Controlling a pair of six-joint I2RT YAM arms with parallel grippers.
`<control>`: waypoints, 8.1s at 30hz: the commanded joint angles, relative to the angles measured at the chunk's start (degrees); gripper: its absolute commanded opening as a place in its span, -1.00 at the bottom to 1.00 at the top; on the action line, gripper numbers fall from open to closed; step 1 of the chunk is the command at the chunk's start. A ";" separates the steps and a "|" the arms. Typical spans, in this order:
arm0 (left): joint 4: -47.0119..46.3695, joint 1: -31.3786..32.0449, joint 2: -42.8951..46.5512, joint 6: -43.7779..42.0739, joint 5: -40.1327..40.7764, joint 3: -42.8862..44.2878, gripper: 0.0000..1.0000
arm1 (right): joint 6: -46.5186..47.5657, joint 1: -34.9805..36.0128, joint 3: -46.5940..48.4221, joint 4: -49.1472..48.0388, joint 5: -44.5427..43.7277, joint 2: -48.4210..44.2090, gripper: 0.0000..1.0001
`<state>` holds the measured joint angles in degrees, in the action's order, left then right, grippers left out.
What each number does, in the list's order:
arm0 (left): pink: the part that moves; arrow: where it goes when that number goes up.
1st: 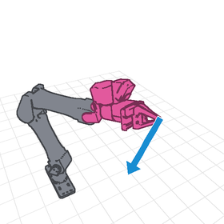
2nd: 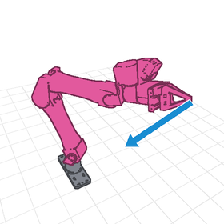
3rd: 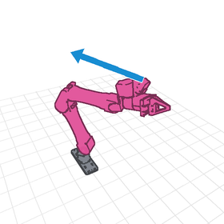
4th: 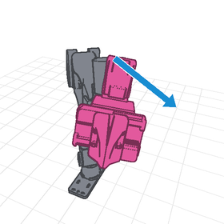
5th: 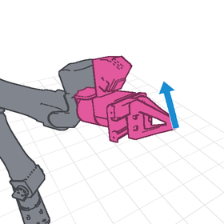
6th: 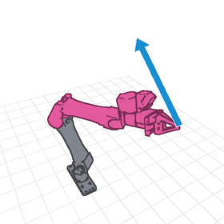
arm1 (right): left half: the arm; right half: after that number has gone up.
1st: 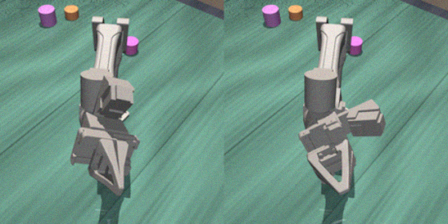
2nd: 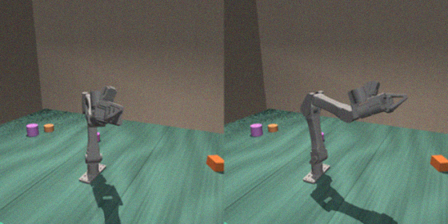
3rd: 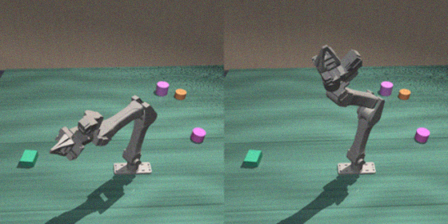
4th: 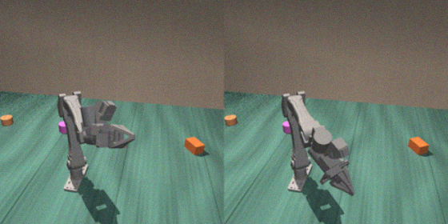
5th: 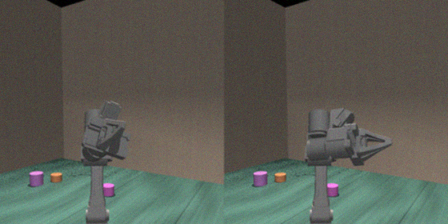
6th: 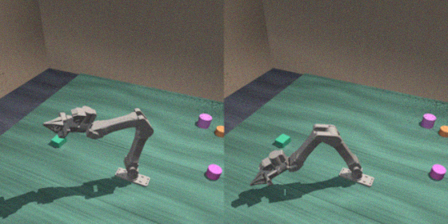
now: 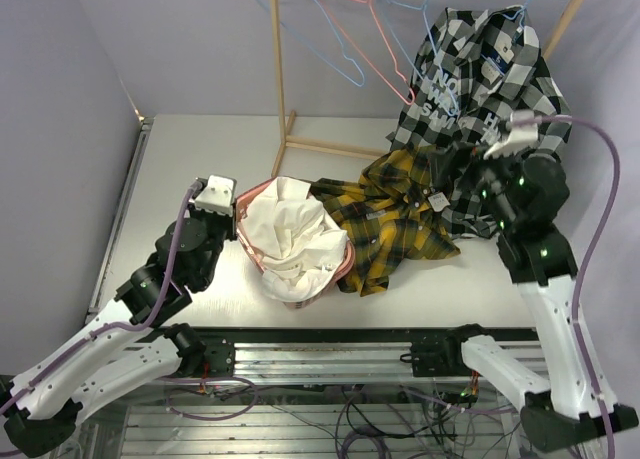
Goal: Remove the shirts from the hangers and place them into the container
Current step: Pick up the shirt from the center of the board, then place the shirt in the bin.
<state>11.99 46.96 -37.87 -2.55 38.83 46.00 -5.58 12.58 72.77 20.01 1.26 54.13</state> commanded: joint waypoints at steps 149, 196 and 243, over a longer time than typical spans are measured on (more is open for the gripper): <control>-1.13 -3.04 19.04 6.50 -2.96 -0.03 0.01 | -9.30 30.82 21.28 4.66 15.24 24.42 -1.00; 20.66 -3.05 3.35 23.64 -8.26 8.50 0.02 | -14.95 43.38 -5.41 -2.65 3.54 55.69 -0.35; 9.91 -3.02 1.81 53.50 6.55 -12.64 0.78 | -16.55 43.49 -8.74 3.06 -19.55 2.94 0.74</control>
<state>28.99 44.07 -34.39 51.05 45.30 35.79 -23.14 56.21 64.40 23.18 -17.50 58.92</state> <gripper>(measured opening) 0.902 0.866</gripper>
